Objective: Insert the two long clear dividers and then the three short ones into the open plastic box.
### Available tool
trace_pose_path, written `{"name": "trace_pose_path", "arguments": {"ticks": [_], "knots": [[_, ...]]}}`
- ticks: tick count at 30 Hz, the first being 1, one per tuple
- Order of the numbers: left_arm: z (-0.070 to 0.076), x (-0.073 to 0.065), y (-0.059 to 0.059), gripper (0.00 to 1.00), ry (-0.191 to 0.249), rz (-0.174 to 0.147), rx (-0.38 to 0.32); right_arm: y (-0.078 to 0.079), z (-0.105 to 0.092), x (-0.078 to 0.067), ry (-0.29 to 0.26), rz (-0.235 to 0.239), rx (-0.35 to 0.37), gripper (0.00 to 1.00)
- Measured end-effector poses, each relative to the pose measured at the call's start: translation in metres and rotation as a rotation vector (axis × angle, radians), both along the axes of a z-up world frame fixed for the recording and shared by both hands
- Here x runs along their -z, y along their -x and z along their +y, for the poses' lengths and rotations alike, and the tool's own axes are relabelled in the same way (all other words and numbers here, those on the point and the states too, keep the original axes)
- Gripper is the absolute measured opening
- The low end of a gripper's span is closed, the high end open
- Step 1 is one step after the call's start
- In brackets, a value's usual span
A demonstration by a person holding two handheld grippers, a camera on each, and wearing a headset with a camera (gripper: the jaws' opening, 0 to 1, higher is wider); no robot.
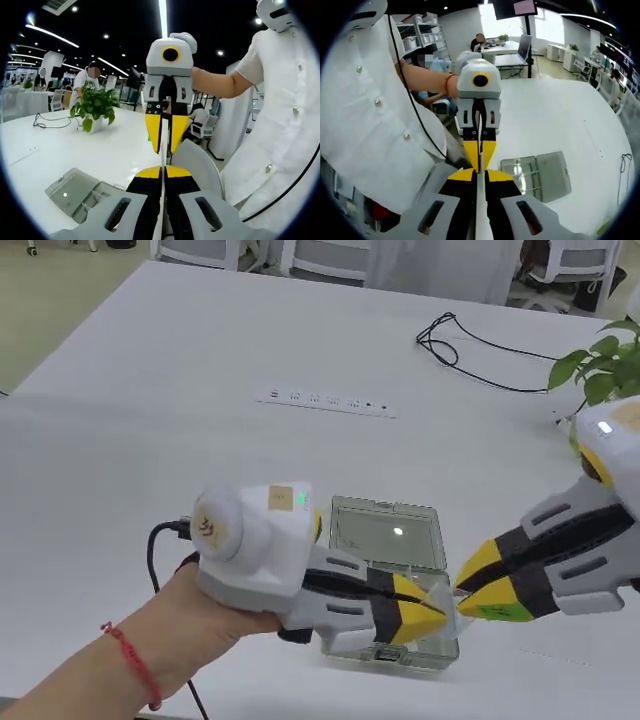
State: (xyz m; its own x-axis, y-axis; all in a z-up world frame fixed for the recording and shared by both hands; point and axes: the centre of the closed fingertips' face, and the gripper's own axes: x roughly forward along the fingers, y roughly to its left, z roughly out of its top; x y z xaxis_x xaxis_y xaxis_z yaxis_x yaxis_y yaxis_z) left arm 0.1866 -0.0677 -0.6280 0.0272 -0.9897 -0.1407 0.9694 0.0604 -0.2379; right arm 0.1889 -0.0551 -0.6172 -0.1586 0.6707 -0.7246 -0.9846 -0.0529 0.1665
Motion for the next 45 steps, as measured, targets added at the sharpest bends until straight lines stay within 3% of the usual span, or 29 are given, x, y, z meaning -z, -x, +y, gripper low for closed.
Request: {"name": "trace_pose_path", "arguments": {"ticks": [10, 21, 30, 35, 45], "knots": [[0.001, 0.003, 0.003, 0.00, -0.003, -0.011, 0.009, 0.004, 0.001, 0.009, 0.007, 0.033, -0.016, 0.03], [0.006, 0.008, 0.005, 0.00, -0.016, 0.001, -0.004, 0.012, 0.008, 0.012, 0.009, 0.030, -0.023, 0.03], [0.012, 0.013, 0.002, 0.00, -0.025, 0.015, -0.038, 0.009, 0.010, 0.013, 0.008, 0.017, -0.010, 0.03], [0.017, 0.017, -0.002, 0.04, -0.029, 0.025, -0.064, 0.004, 0.010, 0.011, 0.002, 0.005, 0.008, 0.03], [0.035, 0.031, -0.010, 0.17, -0.086, 0.027, -0.137, -0.010, 0.011, 0.010, -0.014, -0.025, 0.049, 0.03]]}}
